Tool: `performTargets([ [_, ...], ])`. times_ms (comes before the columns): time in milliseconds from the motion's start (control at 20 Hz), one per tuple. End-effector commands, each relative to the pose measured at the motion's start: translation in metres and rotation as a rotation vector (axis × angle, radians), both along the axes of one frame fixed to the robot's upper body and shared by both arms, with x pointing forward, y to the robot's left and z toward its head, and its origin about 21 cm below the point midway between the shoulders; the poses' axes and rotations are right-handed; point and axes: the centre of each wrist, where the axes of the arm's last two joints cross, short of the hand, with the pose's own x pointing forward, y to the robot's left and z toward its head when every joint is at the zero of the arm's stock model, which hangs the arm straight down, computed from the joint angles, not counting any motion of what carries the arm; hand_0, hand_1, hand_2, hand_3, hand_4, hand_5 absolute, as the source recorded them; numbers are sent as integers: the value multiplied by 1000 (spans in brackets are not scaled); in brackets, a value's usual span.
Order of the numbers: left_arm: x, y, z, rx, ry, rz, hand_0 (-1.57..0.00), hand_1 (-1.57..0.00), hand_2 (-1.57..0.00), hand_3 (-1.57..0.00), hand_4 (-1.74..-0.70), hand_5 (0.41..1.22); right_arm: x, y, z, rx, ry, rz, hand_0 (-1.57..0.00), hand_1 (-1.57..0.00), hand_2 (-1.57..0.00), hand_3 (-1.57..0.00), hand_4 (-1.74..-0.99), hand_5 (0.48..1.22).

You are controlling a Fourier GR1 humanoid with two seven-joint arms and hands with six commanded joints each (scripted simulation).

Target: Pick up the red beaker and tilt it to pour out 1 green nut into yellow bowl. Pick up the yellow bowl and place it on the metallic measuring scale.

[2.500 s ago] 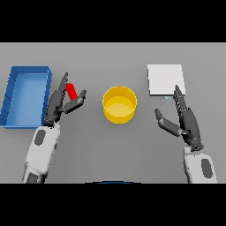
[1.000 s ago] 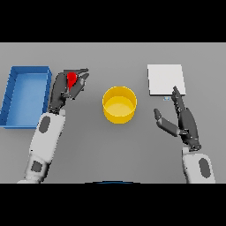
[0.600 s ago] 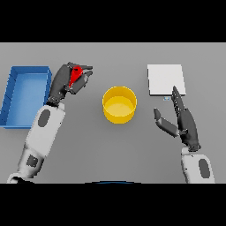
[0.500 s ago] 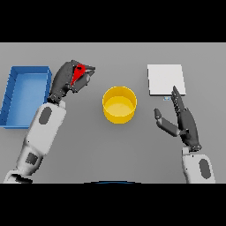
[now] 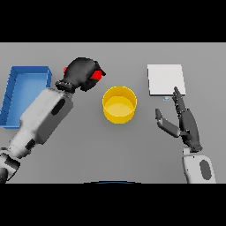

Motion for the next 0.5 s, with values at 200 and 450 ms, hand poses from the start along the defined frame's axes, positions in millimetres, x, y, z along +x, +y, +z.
performTargets([
  [200, 6, -21, 15, 301, 22, -108, -1571, -1571, -1571, -1478, -1630, 1211, 2, 2, -2, 47, 32, -6, 1, 1, 1, 1, -1278, 672],
  [450, 10, -45, 24, 586, 6, -138, -1571, -1571, -1571, -1301, -1693, 1218, 0, 2, -1, 88, 39, -6, 1, 1, 1, 1, -1299, 627],
])
